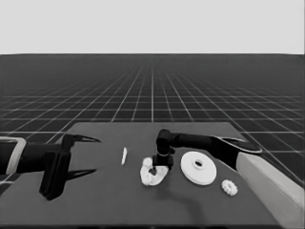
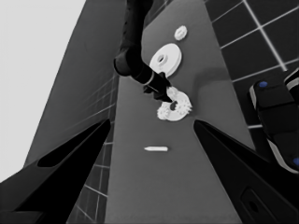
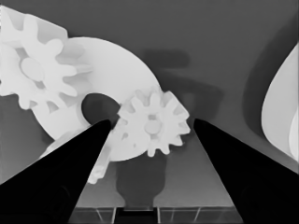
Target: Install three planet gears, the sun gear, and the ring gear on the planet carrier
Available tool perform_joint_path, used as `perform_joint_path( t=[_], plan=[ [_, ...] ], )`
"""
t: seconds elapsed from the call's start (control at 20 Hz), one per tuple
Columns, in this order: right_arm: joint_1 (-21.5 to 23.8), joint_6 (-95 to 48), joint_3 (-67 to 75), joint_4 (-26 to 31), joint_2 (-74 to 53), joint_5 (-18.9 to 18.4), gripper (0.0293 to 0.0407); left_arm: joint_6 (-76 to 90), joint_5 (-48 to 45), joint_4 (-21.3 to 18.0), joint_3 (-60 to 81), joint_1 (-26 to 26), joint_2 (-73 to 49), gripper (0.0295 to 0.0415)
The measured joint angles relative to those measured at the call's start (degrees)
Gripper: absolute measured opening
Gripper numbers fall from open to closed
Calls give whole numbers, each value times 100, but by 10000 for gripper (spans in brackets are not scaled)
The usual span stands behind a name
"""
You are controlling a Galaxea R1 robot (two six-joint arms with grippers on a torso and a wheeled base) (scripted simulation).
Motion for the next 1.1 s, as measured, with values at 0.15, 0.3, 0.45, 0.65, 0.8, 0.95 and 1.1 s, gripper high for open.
perform_joint_path(
  t=[0.15, 0.3, 0.45, 0.65, 0.8, 0.95, 1.1],
  plan=[
    [306, 189, 326, 309, -99, -166, 385, 0, 0, 0, 0, 0, 0, 385],
    [779, 333, 560, 721, -156, -295, 385, 0, 0, 0, 0, 0, 0, 385],
    [866, 347, 582, 811, -161, -314, 385, 0, 0, 0, 0, 0, 0, 385],
    [860, 593, 2984, 790, -1708, -338, 385, 0, 0, 0, 0, 0, 0, 385],
    [833, -1329, 3775, 869, -5006, -5, 385, 0, 0, 0, 0, 0, 0, 385],
    [834, -2066, 3389, 948, -5411, 115, 385, 0, 0, 0, 0, 0, 0, 385],
    [834, -2219, 3296, 968, -5464, 138, 385, 0, 0, 0, 0, 0, 0, 385]
  ],
)
